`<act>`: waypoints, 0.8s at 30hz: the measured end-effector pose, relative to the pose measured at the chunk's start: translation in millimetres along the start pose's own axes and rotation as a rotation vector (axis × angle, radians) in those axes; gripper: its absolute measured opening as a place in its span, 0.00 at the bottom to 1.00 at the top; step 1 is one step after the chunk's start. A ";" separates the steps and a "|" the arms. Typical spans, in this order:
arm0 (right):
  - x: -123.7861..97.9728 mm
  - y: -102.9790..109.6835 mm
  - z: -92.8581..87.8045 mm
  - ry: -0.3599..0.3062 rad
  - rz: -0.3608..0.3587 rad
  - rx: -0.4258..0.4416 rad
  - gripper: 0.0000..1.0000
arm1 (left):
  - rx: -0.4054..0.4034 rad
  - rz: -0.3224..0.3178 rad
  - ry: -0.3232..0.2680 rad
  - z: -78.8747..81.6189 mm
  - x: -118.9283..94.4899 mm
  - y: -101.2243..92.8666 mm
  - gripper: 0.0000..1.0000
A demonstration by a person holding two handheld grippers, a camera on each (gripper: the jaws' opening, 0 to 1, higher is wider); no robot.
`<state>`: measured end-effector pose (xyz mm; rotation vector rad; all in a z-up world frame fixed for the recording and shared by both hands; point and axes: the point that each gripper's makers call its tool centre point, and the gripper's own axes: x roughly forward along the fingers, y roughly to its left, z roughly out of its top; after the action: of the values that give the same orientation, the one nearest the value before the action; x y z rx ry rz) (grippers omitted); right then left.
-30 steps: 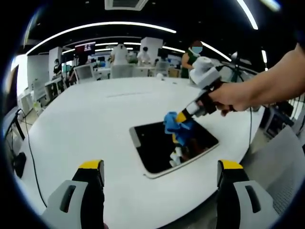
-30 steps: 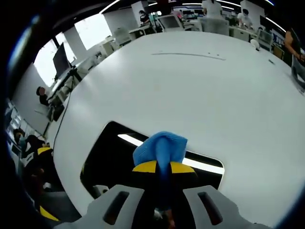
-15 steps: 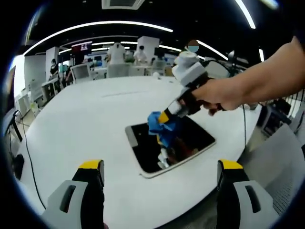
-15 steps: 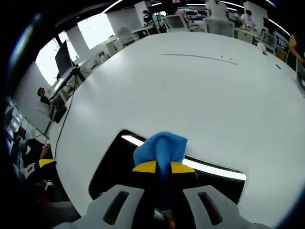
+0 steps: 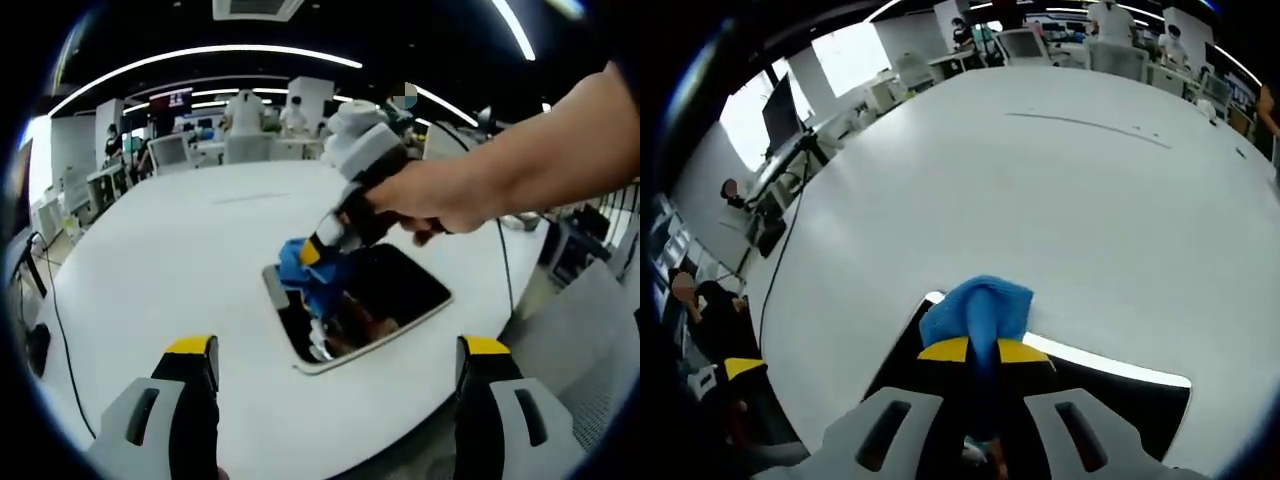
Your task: Wipe the mirror surface with the cleaning cloth until all visible marks leave the cleaned area.
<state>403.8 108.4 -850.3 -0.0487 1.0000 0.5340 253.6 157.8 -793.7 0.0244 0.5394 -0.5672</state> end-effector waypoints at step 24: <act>14.5 23.6 12.5 -0.014 0.005 -0.065 0.03 | 0.001 -0.012 0.004 -1.6 0.2 -2.0 0.99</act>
<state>409.2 138.3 -850.4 -0.1007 0.9692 0.5709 251.9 156.2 -794.9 0.0232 0.5437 -0.5788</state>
